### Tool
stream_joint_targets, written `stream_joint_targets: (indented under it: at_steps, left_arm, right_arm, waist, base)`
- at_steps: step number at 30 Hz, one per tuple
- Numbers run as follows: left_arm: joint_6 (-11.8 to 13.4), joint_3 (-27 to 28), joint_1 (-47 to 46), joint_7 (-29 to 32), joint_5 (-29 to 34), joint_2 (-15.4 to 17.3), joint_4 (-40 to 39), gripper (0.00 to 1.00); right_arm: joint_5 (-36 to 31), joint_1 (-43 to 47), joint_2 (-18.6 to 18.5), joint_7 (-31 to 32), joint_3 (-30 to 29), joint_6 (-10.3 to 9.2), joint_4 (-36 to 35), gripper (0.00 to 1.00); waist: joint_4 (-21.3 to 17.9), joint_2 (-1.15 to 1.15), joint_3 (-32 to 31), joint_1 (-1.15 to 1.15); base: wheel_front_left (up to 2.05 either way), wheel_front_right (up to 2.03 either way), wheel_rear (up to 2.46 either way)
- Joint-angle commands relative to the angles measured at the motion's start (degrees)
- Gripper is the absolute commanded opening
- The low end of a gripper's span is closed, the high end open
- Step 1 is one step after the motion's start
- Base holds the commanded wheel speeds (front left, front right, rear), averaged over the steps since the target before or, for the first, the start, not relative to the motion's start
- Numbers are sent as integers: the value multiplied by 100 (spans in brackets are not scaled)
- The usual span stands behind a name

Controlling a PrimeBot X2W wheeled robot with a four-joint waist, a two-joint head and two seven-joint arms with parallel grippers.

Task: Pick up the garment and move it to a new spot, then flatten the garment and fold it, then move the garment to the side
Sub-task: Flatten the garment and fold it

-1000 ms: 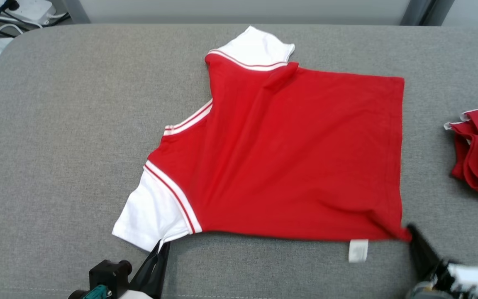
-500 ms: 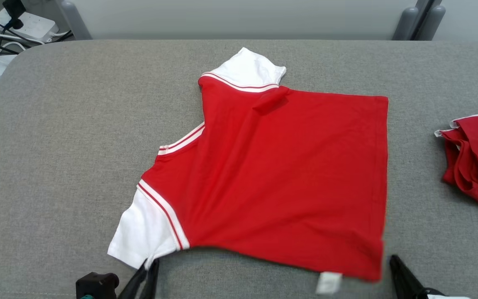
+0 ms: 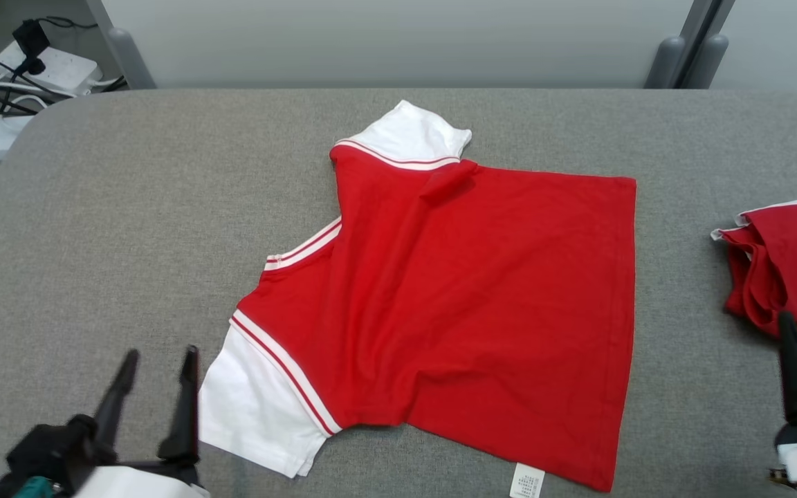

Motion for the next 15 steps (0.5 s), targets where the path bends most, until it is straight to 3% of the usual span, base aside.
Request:
stream_joint_targets:
  at_steps: [1, 6, 8, 11, 15]
  left_arm:
    - [85, 355, -260, -73, 96, 237, -178, 100]
    - [238, 717, -522, -192, 269, 482, -131, 100]
    - [271, 813, -580, -240, 330, 558, -29, 100]
    - [250, 865, -527, -294, 365, 633, 184, 100]
    - [225, 903, -242, -400, 321, 566, 399, 100]
  right_arm:
    - [-689, -161, 28, -64, 29, 10, -296, 100]
    - [-3323, -436, 371, 118, -142, 10, -593, 100]
    - [-4071, -489, 555, 251, -117, 10, -644, 100]
    - [-4891, -466, 735, 331, -5, 10, -644, 100]
    - [-5476, -252, 889, 308, 115, 10, -523, 100]
  waist:
    - [-13, 0, -83, 0]
    - [10, 0, -307, 0]
    - [9, 0, -429, 0]
    - [-17, 0, -610, 0]
    - [-60, 0, -778, 0]
  base:
    - [0, 0, 0]
    - [0, 0, 0]
    - [0, 0, 0]
    - [0, 0, 0]
    - [0, 0, 0]
